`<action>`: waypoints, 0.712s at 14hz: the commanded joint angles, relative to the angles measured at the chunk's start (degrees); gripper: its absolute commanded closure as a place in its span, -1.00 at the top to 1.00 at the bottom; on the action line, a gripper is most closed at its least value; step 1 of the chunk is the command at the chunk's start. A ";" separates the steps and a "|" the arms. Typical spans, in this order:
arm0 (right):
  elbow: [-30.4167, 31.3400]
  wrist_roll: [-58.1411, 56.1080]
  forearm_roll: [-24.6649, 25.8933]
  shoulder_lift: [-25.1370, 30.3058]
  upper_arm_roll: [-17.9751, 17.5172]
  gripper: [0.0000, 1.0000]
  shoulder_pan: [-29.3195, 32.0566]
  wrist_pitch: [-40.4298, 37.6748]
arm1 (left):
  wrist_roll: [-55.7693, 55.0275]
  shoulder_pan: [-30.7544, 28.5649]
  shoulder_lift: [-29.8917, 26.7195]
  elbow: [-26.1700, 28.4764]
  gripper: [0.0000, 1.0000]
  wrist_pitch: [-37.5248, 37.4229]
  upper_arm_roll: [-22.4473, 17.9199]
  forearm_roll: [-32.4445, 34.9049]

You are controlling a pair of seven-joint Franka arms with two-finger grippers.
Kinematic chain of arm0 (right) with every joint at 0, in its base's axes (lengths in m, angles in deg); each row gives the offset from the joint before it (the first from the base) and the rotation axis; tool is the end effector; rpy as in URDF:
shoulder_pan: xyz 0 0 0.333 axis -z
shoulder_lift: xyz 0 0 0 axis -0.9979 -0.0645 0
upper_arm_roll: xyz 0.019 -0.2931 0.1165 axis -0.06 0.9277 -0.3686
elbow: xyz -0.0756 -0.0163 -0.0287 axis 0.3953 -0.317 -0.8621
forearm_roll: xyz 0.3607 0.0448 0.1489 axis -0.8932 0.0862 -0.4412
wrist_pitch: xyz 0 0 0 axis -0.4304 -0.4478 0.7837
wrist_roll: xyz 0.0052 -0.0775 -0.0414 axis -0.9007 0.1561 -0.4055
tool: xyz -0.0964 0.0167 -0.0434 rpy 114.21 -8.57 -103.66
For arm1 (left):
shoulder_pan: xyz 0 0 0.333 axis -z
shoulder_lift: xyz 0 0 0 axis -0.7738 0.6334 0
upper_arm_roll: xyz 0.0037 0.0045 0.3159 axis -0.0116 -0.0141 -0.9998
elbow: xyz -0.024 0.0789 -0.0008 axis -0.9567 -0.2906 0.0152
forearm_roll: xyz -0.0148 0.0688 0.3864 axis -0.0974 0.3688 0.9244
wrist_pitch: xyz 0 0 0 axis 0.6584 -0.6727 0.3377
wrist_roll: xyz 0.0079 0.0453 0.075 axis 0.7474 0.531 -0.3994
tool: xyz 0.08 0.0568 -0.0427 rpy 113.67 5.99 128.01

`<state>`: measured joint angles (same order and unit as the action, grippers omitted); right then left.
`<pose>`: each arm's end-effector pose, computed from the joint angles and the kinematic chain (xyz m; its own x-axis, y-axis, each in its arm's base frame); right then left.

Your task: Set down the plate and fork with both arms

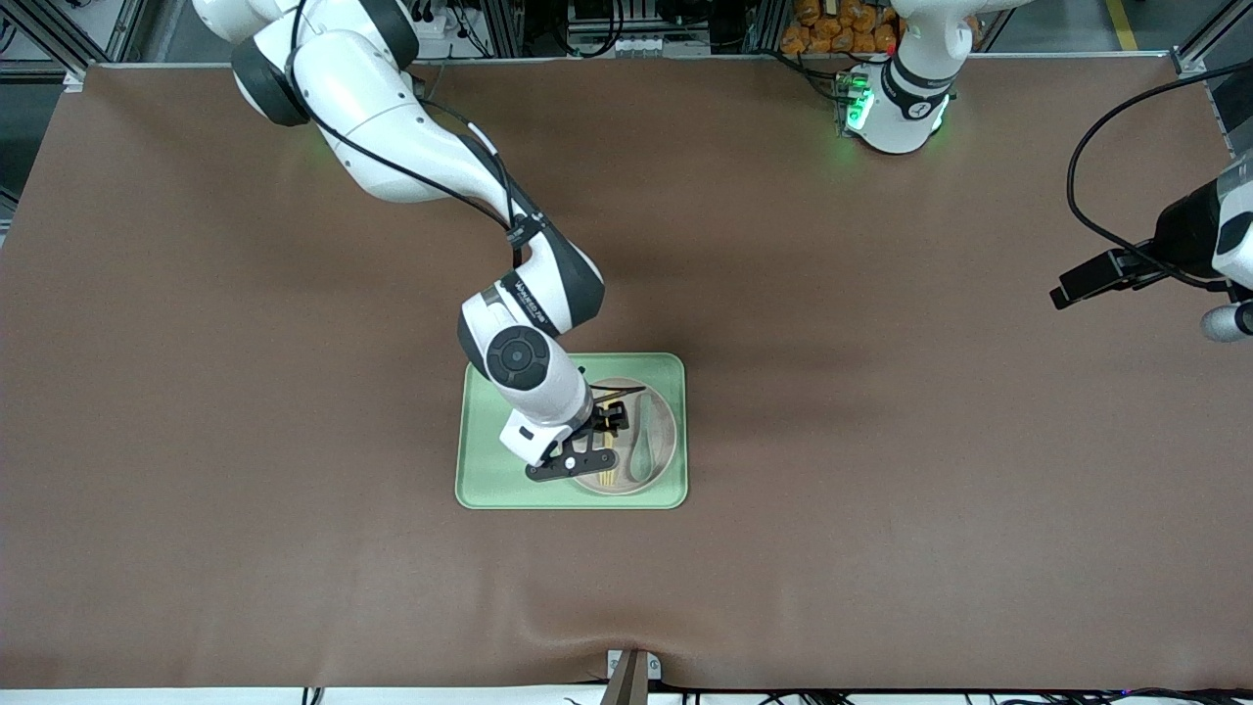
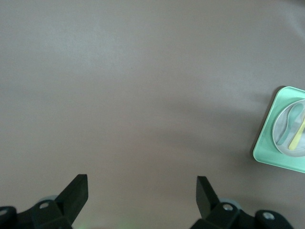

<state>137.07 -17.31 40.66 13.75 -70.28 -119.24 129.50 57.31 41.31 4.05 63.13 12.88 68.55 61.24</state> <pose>0.6417 0.4441 0.2386 0.9877 0.1465 0.0547 0.1527 -0.9791 -0.1342 0.5782 -0.0305 0.6148 0.9669 0.2511 -0.0450 0.2537 -0.9650 0.0668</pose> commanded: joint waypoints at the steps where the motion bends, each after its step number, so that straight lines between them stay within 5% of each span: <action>1: -1.99 1.28 2.84 -1.62 0.40 0.37 -1.51 -1.06 | 5.89 -3.52 -4.21 3.28 1.00 -0.21 0.75 1.31; 4: -1.11 1.37 3.20 -1.63 0.40 0.25 -1.95 -1.76 | 14.25 -5.46 -4.39 3.29 1.00 -0.56 0.66 1.23; 10: 0.03 1.64 2.85 -1.71 0.31 0.18 -2.57 -2.03 | 13.66 -5.47 -3.34 2.67 1.00 -0.65 0.57 0.79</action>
<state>137.10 -17.01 42.89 12.49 -70.28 -120.99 127.62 71.23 35.98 1.12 65.55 12.65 68.63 61.37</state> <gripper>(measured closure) 0.388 0.000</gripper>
